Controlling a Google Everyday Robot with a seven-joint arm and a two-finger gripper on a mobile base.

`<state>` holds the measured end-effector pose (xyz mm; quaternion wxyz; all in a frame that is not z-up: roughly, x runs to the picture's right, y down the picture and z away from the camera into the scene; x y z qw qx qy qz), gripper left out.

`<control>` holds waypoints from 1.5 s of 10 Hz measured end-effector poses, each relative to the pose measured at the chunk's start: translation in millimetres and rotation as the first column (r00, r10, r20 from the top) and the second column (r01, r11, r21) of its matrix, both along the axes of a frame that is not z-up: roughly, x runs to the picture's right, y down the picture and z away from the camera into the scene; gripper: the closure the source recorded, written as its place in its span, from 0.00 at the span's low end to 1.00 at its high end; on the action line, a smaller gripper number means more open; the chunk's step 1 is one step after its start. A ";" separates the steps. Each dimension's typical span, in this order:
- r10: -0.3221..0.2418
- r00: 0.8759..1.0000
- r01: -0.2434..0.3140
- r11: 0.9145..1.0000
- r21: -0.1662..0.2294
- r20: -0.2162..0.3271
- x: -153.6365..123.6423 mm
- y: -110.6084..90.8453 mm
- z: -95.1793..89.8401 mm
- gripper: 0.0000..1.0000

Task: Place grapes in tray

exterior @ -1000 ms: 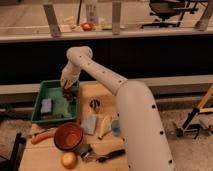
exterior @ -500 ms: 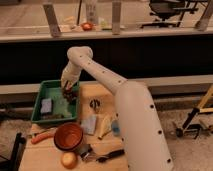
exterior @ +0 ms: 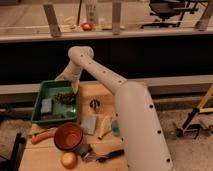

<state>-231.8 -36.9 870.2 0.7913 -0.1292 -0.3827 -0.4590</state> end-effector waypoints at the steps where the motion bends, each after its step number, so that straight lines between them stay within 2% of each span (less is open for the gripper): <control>1: -0.001 1.000 0.001 1.000 -0.002 0.000 0.3 0.3 0.2 0.20; 9: -0.009 1.000 0.009 1.000 -0.015 0.018 0.9 0.7 2.0 0.20; 15: -0.020 0.999 0.020 1.000 0.008 0.036 -1.4 -1.5 1.7 0.20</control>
